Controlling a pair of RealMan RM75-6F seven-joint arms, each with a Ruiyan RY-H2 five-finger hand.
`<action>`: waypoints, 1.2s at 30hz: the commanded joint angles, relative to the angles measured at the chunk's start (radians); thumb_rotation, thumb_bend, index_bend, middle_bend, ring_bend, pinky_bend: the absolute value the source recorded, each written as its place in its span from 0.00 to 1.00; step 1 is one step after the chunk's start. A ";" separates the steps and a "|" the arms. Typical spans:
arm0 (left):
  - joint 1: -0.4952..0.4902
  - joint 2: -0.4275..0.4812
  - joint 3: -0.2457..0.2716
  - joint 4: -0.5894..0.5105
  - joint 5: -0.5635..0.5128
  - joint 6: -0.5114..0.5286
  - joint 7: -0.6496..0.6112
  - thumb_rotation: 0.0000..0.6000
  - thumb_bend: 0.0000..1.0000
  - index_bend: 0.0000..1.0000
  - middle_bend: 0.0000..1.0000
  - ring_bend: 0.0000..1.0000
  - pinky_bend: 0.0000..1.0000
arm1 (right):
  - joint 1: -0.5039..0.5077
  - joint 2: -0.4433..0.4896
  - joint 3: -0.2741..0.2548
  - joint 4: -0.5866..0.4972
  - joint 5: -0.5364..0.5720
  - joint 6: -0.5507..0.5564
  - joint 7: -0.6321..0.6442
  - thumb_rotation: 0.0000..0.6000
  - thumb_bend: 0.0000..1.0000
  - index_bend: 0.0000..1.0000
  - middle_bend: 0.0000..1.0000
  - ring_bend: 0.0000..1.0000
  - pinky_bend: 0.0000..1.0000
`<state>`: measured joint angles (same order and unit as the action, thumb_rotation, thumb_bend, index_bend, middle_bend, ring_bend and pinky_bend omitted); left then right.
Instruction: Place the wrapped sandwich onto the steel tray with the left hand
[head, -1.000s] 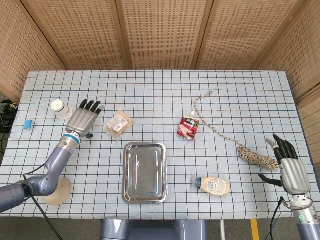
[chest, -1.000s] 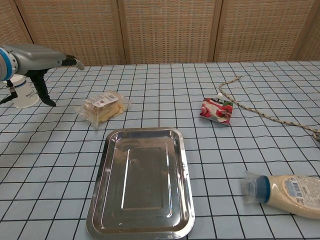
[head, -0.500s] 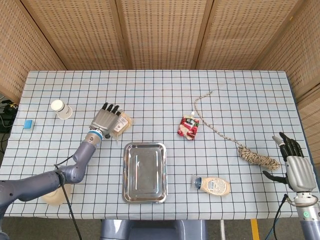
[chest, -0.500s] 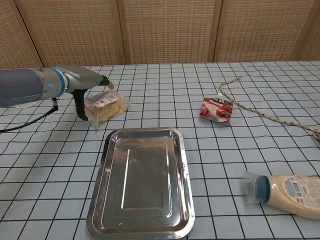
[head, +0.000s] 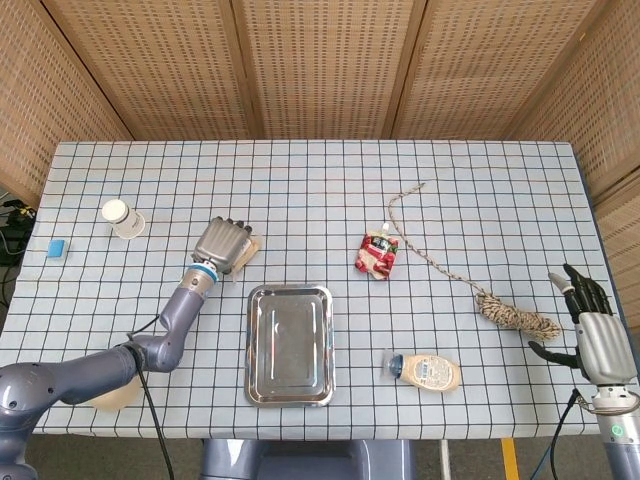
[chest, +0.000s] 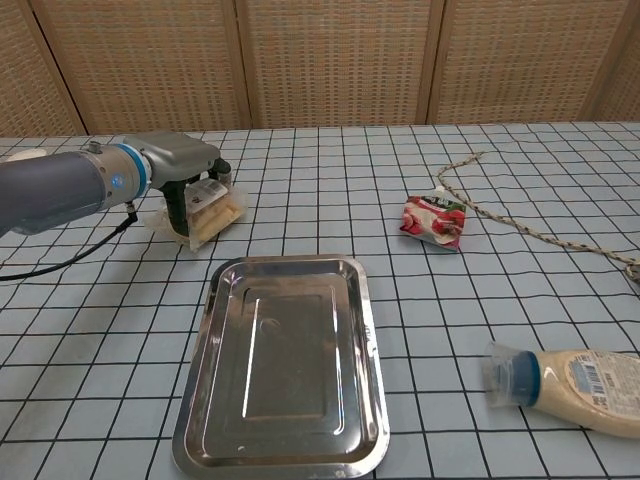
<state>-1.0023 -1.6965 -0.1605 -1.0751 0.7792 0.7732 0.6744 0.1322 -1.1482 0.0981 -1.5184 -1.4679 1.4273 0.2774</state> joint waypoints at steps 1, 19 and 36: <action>0.018 0.037 0.000 -0.047 0.029 0.026 -0.026 1.00 0.32 0.59 0.33 0.35 0.38 | -0.002 0.001 -0.001 -0.004 -0.003 0.004 -0.001 1.00 0.06 0.14 0.00 0.00 0.00; 0.058 0.156 0.039 -0.572 0.268 0.124 -0.119 1.00 0.31 0.57 0.32 0.35 0.38 | -0.004 0.003 -0.004 -0.025 -0.015 0.012 -0.026 1.00 0.06 0.14 0.00 0.00 0.00; 0.049 0.144 0.097 -0.626 0.286 0.080 -0.114 1.00 0.05 0.10 0.00 0.00 0.01 | -0.008 0.006 -0.002 -0.025 -0.013 0.018 -0.023 1.00 0.06 0.14 0.00 0.00 0.00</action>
<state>-0.9552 -1.5623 -0.0652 -1.6923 1.0670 0.8536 0.5643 0.1241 -1.1420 0.0966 -1.5431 -1.4808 1.4455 0.2554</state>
